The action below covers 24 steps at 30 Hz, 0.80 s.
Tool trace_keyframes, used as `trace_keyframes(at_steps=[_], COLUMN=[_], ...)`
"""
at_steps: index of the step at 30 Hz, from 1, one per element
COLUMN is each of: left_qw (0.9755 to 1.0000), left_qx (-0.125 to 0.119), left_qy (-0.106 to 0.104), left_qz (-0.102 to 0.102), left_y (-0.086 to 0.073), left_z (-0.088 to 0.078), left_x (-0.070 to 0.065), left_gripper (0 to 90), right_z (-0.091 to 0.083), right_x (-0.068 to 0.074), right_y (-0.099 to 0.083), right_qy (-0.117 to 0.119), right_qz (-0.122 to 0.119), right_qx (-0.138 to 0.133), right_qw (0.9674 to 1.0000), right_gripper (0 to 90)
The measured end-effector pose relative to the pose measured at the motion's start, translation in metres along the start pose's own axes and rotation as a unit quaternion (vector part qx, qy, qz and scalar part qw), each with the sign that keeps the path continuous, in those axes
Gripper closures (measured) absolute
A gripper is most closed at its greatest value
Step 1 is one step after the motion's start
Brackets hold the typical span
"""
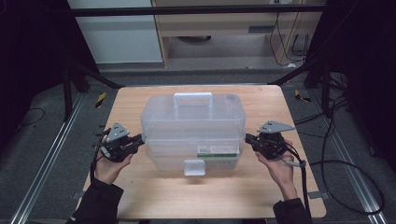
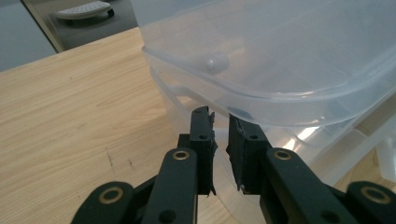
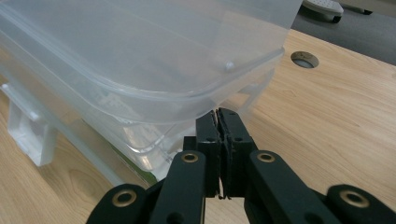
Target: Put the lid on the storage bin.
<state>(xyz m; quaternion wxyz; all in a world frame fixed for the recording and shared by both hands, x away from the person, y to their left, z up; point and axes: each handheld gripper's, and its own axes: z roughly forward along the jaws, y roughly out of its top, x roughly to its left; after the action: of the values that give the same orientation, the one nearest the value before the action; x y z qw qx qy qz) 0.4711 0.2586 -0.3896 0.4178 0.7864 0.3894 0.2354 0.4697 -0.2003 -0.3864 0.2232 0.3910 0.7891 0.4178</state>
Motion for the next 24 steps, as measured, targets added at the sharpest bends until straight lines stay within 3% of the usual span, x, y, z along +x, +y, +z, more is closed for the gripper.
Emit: trace_keyframes(at_steps=[7,12,15,17,21,24], left_qw=[0.9998,0.9989,0.9992,0.9980,0.9962,0.9932], left_qx=[0.016,0.044,0.040,0.055,0.064,0.067], left_qy=[0.005,0.015,0.005,0.030,0.055,0.084], left_qz=[0.006,0.006,-0.004,-0.005,-0.021,-0.044], left_y=[-0.006,-0.017,-0.021,-0.024,-0.031,-0.042], left_z=[0.003,0.007,0.009,0.012,0.014,0.016], left_x=[-0.001,0.001,0.004,0.008,0.017,0.032], left_gripper=[78.8,79.5,79.1,77.6,74.0,68.3], right_z=[0.001,0.005,0.004,0.004,0.003,0.002], right_x=[0.001,0.002,0.002,0.002,-0.008,-0.019], right_y=[-0.006,-0.014,-0.013,-0.013,-0.022,-0.032], right_qy=[0.000,-0.005,-0.002,-0.037,-0.059,-0.079], right_qz=[0.000,-0.003,0.001,-0.008,-0.002,0.009], right_qx=[0.012,0.032,0.032,0.047,0.045,0.039], right_qw=[0.9999,0.9995,0.9995,0.9982,0.9972,0.9961], right_gripper=[87.5,87.4,87.1,86.5,80.4,70.2])
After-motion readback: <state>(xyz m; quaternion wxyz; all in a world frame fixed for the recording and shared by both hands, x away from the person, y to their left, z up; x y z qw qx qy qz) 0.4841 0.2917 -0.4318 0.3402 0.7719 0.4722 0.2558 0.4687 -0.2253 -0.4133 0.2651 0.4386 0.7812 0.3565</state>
